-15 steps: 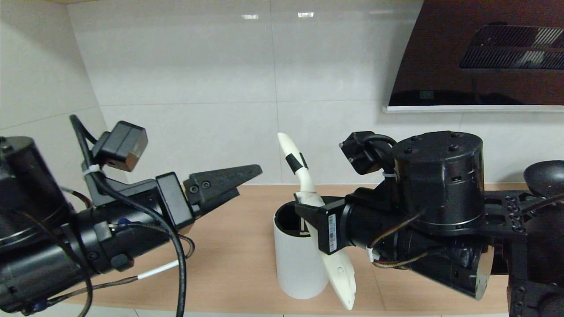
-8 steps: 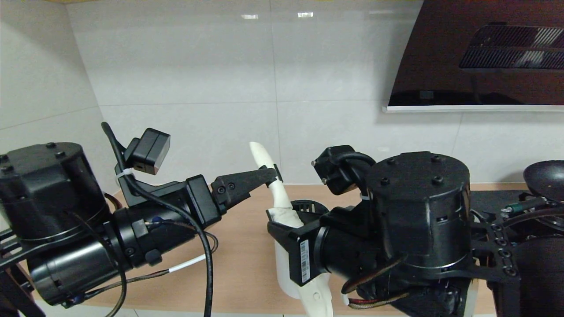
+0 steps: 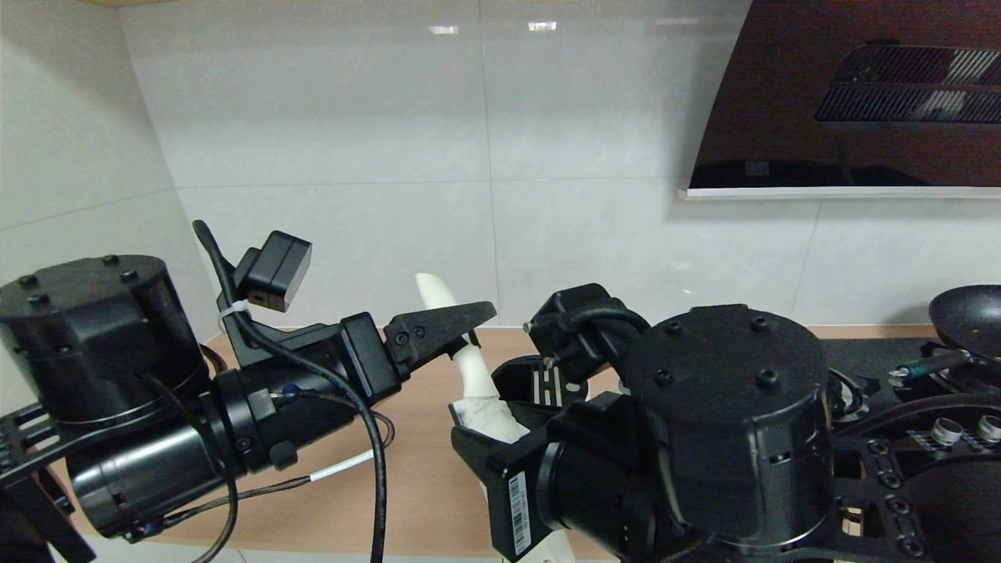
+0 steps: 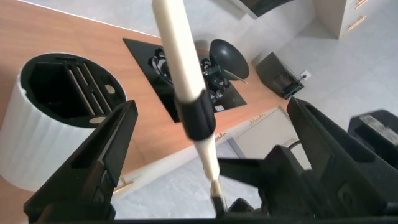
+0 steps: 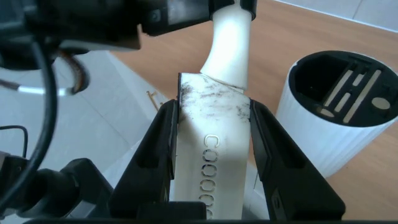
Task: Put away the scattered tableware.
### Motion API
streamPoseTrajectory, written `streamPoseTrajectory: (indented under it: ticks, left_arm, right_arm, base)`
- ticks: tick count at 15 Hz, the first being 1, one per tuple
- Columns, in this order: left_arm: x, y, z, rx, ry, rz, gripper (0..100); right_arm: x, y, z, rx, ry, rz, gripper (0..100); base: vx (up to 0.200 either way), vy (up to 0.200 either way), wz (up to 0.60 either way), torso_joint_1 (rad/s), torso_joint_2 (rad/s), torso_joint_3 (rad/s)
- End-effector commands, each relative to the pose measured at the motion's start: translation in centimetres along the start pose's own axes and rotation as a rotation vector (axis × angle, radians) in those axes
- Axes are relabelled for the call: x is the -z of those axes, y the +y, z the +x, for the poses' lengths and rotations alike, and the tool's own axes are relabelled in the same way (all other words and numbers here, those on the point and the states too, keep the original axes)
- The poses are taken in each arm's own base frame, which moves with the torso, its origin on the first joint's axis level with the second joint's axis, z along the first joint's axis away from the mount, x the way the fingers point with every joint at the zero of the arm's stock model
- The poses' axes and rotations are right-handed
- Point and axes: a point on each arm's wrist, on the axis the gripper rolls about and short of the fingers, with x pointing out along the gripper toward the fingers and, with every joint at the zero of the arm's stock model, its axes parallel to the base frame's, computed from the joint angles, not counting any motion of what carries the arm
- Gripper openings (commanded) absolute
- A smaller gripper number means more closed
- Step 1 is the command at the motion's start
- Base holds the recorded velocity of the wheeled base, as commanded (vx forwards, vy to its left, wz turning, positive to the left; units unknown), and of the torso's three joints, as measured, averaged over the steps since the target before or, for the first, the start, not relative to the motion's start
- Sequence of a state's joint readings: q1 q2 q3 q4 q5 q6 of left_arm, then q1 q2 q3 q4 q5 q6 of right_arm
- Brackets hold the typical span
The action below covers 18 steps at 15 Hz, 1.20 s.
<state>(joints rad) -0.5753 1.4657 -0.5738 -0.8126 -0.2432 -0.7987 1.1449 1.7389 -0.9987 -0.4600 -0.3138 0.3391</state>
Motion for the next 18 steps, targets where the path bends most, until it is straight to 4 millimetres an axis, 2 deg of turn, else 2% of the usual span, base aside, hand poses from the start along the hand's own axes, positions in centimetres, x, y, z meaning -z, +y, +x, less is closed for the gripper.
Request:
streamPoseTrajectory:
  ticks: [1,4,5,18]
  left_arm:
    - [0.08,0.14,0.15,-0.005,0.004,-0.002,100]
    - [0.21,0.29,0.22,-0.012,0.01,-0.003,100]
    - [0.2,0.28,0.22,-0.01,0.009,0.004,0]
    - [0.13,0.14,0.01,-0.006,0.005,0.01,0]
  right_arm:
    - [0.13,0.18,-0.05,-0.001,0.002,-0.003,0]
    - [0.19,0.48,-0.2,-0.004,0.0,-0.005,0]
    - [0.19,0.48,-0.2,-0.004,0.0,-0.005,0]
    - [0.24,0.39,-0.33,0.007,-0.004,-0.005,0]
  base:
    - [0.0,0.0,0.0,0.0,0.0,0.0]
    - [0.0,0.0,0.0,0.0,0.0,0.0]
    - [0.0,0.0,0.0,0.0,0.0,0.0]
    - [0.0,0.0,0.0,0.0,0.0,0.0]
